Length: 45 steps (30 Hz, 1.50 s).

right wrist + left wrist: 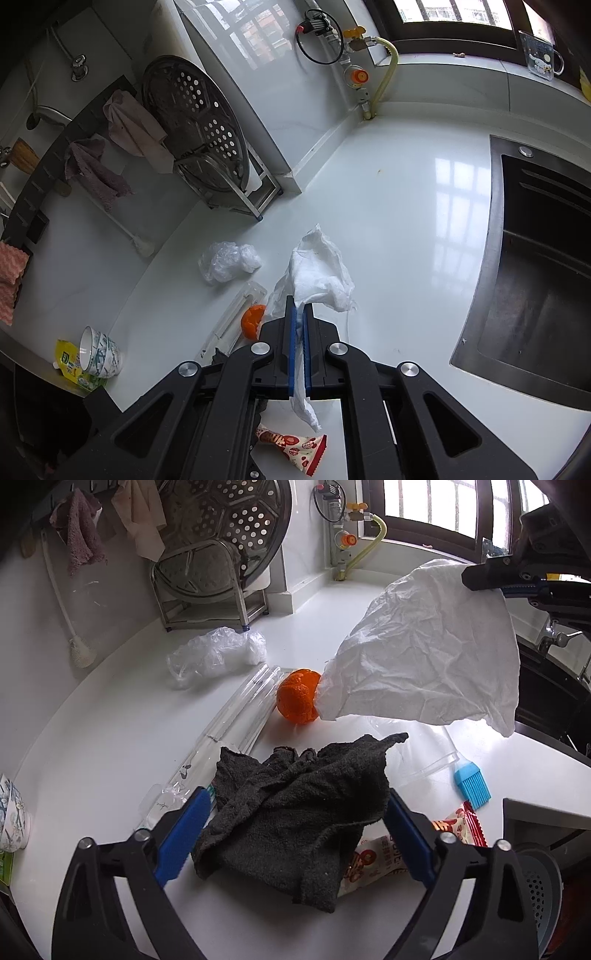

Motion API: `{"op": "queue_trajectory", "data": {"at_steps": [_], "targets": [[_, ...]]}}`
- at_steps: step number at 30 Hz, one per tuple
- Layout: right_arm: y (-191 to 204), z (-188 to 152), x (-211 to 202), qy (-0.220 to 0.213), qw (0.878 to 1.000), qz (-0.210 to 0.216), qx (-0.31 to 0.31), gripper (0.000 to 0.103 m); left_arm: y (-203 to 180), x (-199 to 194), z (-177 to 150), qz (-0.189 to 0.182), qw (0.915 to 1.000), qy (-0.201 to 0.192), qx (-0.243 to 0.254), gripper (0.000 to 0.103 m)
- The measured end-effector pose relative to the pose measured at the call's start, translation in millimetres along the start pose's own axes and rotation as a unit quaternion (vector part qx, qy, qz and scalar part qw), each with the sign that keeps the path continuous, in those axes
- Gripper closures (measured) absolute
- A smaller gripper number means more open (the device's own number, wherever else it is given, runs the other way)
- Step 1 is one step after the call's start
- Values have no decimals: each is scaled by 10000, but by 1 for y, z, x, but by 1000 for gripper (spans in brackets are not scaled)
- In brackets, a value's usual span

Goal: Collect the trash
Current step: 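Lift the white bag with the right tool while the left tool grasps the black cloth, then carry the white bag and black cloth over the gray basket with both tools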

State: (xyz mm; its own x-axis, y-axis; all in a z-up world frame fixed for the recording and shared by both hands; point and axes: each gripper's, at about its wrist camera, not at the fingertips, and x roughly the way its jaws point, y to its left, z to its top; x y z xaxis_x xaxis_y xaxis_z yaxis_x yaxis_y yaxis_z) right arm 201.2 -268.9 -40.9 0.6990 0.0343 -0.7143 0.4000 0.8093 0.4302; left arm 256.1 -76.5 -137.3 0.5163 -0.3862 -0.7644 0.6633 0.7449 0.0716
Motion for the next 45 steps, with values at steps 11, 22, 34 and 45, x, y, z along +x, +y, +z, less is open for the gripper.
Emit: {"op": "queue_trajectory", "data": {"at_steps": [11, 22, 34, 45], "targets": [[15, 7, -4, -52, 9998, 107, -180, 100, 18, -11, 10, -513, 9971, 275, -487, 85], [27, 14, -37, -324, 9984, 323, -329, 100, 55, -67, 22, -520, 9935, -89, -1010, 88], [17, 8, -120, -810, 9919, 815, -540, 100, 36, -139, 14, -285, 9920, -414, -1154, 88], [-47, -44, -190, -590, 9934, 848, -498, 100, -49, -192, -3, -577, 9919, -443, -1036, 89]]}}
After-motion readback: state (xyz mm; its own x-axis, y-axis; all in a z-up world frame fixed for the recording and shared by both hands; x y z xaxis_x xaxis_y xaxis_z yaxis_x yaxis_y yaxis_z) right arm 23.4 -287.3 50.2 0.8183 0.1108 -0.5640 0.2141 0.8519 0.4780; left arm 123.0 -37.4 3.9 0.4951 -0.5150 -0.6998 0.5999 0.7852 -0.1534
